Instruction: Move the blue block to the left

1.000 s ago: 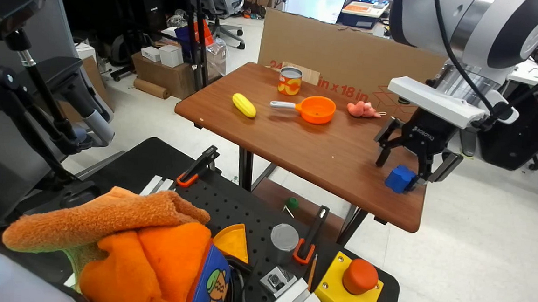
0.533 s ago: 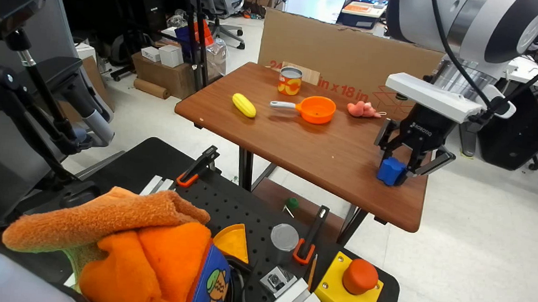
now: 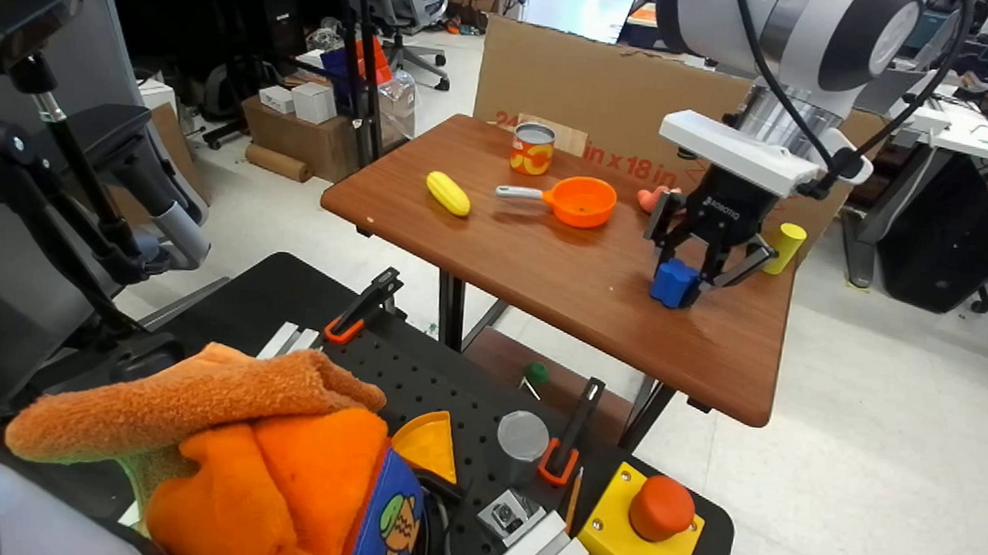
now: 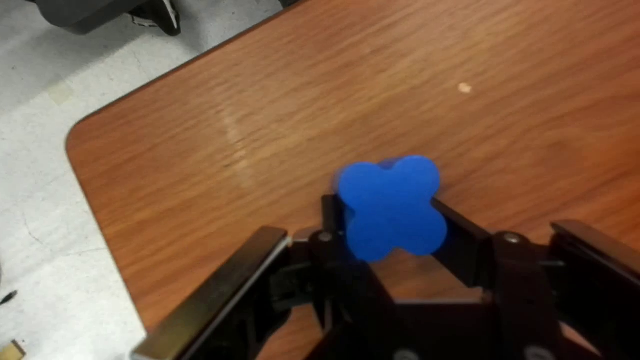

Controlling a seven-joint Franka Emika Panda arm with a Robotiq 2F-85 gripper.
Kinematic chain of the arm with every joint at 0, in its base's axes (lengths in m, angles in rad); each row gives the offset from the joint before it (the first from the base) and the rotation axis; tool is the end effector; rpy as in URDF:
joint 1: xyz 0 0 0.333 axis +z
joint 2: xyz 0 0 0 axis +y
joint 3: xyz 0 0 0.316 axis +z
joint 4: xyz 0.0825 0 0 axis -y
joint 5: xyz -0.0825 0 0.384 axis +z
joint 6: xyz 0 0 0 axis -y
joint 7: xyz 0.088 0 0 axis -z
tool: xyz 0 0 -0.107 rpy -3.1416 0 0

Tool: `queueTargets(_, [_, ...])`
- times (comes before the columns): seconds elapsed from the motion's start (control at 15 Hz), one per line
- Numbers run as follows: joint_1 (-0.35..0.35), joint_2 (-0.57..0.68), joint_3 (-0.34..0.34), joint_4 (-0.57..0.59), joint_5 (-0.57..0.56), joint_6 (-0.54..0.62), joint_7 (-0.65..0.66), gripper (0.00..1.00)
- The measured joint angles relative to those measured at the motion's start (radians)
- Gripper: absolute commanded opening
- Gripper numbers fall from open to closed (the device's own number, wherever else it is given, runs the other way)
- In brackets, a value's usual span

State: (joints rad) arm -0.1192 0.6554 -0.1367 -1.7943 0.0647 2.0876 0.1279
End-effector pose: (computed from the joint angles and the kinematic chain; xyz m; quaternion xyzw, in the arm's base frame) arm 0.5935 -0.1489 0.1621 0.9632 -0.2017 -0.1773 0.0072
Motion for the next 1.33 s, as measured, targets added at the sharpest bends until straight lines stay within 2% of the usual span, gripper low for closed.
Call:
queueTargets(0.47, [0.077,-0.052,0.025,-0.096,-0.059,0.079,-0.025,0.19])
queueTargets(0.53, [0.083,-0.054,0.025,-0.101,-0.072,0.082,-0.025,0.69])
queueTargets(0.67, [0.092,-0.055,0.026,-0.106,-0.085,0.082,-0.025,0.77])
queueTargets(0.87, [0.094,-0.055,0.038,-0.116,-0.084,0.074,-0.036,0.99])
queueTargets(1.13, [0.091,-0.093,0.049,-0.167,-0.082,0.070,-0.099,1.00])
queueTargets(1.33, [0.077,-0.237,0.052,-0.284,-0.082,0.116,-0.177,1.00])
